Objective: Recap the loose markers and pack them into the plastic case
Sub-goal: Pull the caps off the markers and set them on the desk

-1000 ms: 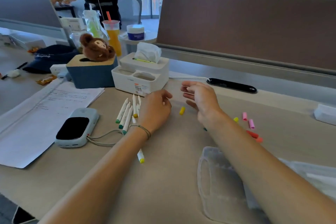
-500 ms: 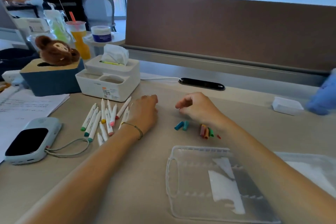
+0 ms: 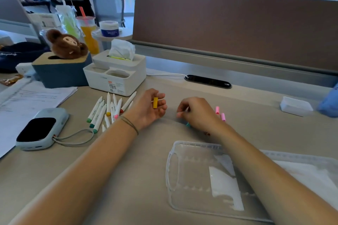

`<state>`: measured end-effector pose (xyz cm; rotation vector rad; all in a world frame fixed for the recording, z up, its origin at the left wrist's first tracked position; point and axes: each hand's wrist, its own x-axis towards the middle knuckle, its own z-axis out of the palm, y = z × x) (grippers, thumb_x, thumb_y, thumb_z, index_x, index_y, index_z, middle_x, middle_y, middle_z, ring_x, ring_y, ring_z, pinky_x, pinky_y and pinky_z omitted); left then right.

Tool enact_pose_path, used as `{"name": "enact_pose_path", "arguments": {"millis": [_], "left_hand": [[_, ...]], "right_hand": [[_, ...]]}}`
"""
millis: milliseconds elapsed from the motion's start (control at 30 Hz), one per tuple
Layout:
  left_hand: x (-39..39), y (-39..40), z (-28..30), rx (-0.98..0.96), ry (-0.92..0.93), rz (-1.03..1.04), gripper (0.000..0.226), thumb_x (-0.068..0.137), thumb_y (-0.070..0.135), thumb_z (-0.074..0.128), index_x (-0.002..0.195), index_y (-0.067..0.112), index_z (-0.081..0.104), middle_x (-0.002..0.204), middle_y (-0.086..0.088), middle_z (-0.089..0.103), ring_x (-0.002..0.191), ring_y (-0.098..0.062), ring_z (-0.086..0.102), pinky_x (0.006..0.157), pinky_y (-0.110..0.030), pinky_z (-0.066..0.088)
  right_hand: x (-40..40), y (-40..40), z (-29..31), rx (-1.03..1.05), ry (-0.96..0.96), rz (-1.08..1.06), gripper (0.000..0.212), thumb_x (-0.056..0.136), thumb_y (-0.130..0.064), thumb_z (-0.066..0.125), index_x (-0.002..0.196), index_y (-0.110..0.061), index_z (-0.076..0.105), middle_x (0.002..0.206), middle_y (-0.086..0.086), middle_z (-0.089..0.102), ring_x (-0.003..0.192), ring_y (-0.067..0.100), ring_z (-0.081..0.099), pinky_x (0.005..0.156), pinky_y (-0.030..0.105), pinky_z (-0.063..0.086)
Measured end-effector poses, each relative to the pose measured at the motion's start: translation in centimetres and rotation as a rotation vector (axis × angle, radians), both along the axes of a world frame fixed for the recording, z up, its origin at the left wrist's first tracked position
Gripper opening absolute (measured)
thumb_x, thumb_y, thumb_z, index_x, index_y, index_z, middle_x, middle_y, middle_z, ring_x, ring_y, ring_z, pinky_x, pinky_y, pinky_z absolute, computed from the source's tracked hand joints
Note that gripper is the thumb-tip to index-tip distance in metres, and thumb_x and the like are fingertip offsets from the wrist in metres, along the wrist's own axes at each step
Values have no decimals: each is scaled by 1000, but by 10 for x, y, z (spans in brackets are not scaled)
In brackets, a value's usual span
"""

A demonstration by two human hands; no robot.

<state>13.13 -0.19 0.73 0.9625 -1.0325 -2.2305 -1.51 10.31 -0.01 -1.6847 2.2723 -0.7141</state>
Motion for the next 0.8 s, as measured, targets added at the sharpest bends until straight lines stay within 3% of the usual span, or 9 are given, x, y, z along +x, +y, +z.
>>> {"name": "enact_pose_path", "arguments": {"millis": [100,200,333,467,567,600,667,733,800], "left_hand": [[-6,4,-2,-186,-205,-103,31,98,33,47,71,17,49,62,-2,46,50,-15,42,38,-19,31],[-17,16,-2,-557,-549,-186,36,95,42,56,70,17,53,57,0,44,50,-15,39,45,-22,30],[-36,33,-14,-1177,-861,-264,43,89,53,62,74,13,60,76,-2,59,71,-14,53,62,-27,43],[-46,42,-28,-1495,-1076,-316,52,84,73,55,80,21,55,81,0,60,77,-17,57,65,-32,48],[-48,47,-32,-1577,-1065,-321,44,93,63,51,86,20,57,84,-2,62,77,-20,59,69,-35,52],[-48,47,-34,-1598,-1052,-310,41,97,57,49,87,19,58,83,-2,62,76,-20,59,68,-35,52],[-49,45,-35,-1597,-991,-266,38,101,46,47,84,15,61,78,-3,61,73,-21,58,67,-34,50],[-52,42,-32,-1412,-826,-206,36,101,36,47,77,13,62,70,-2,59,67,-21,56,63,-32,45],[-54,41,-26,-969,-527,-170,33,100,29,45,73,13,58,57,0,51,52,-17,46,53,-28,38]], "right_hand": [[-8,5,11,-181,-463,-99,3,93,-16,72,92,-14,74,86,-2,76,72,0,65,67,18,50],[-17,13,23,-257,-844,-215,8,96,-16,69,102,-12,73,84,3,78,70,8,66,64,21,51],[-31,24,29,-313,-1153,-277,22,103,-13,53,105,-11,75,79,5,71,66,15,66,60,23,52],[-40,35,32,-282,-1347,-333,31,105,-20,44,95,-6,70,73,7,66,59,15,58,49,22,46],[-50,40,30,-199,-1120,-392,26,101,-24,51,88,-9,68,65,3,54,54,14,45,48,24,32],[-54,41,27,-159,-927,-407,24,98,-25,56,86,-9,69,64,2,51,54,15,43,49,26,30],[-58,40,20,-91,-513,-391,22,91,-25,67,85,-5,73,66,2,58,61,18,54,51,30,42],[-60,37,12,11,-205,-353,25,86,-36,75,79,-11,76,74,-1,70,70,18,67,61,35,56],[-58,35,9,123,-4,-390,32,81,-50,77,76,-18,73,75,0,72,72,19,68,64,35,56]]}}
